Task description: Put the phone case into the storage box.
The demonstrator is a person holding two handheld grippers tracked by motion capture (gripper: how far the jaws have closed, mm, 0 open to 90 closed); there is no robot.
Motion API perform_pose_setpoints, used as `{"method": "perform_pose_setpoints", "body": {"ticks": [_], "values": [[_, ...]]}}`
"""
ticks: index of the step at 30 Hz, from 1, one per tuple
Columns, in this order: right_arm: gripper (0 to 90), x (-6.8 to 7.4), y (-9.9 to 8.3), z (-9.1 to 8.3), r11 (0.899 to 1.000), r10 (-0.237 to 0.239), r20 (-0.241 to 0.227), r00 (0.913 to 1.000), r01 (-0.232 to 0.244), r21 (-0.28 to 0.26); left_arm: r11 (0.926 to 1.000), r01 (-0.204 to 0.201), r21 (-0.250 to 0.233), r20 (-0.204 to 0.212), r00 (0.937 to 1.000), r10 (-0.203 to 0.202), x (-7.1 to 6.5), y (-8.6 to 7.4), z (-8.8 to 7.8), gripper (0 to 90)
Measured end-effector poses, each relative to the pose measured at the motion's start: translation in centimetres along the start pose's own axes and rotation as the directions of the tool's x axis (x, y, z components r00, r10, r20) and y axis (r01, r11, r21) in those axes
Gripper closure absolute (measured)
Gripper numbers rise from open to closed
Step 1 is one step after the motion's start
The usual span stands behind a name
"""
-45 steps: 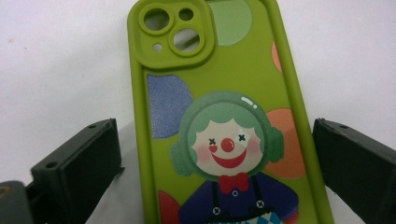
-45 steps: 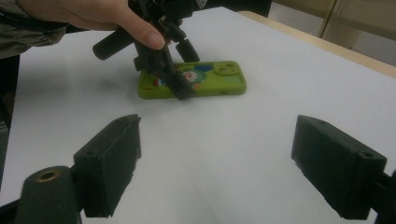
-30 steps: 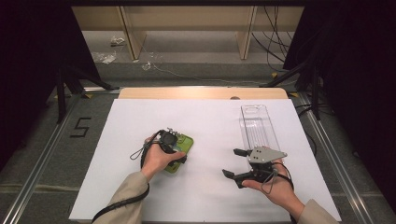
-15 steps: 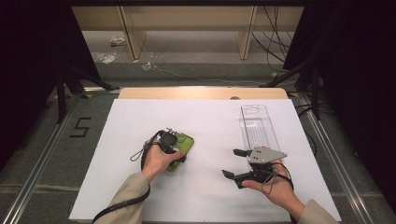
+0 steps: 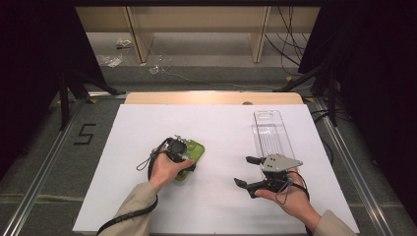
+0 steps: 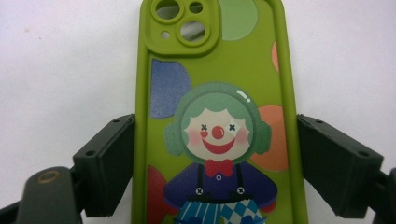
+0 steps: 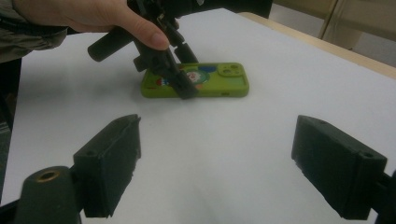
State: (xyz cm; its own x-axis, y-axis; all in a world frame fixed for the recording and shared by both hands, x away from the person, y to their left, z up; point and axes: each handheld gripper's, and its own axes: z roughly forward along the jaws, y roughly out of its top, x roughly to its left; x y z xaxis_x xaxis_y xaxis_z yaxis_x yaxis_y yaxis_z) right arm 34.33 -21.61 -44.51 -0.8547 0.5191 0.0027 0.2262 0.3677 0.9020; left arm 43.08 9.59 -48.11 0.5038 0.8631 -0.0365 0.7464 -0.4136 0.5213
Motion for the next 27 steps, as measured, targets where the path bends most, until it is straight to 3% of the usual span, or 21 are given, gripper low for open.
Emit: {"method": "perform_pose_setpoints", "body": {"ticks": [6, 11, 20, 27], "values": [[16.8, 0.0, 0.0, 0.0, 1.000, 0.004, 0.000, 1.0000, -0.004, -0.003, 0.9997, 0.000, -0.025, 0.021, 0.9998, 0.001, 0.0, -0.2, -0.2, 16.3], [16.7, -0.1, 0.0, 0.1, 1.000, 0.007, 0.002, 1.0000, -0.007, -0.003, 0.9973, -0.006, -0.073, 0.026, 0.9996, 0.008, -0.2, -0.1, -0.9, 16.2], [16.7, -0.1, 0.3, 0.1, 1.000, 0.010, 0.012, 0.9999, -0.010, -0.015, 0.9846, -0.018, -0.174, 0.034, 0.9991, 0.024, -0.8, -0.1, -2.2, 16.2], [16.7, -0.3, 0.5, 0.2, 1.000, 0.016, 0.023, 0.9996, -0.016, -0.025, 0.9762, -0.028, -0.215, 0.040, 0.9985, 0.037, -1.2, -0.3, -3.1, 16.2]]}}
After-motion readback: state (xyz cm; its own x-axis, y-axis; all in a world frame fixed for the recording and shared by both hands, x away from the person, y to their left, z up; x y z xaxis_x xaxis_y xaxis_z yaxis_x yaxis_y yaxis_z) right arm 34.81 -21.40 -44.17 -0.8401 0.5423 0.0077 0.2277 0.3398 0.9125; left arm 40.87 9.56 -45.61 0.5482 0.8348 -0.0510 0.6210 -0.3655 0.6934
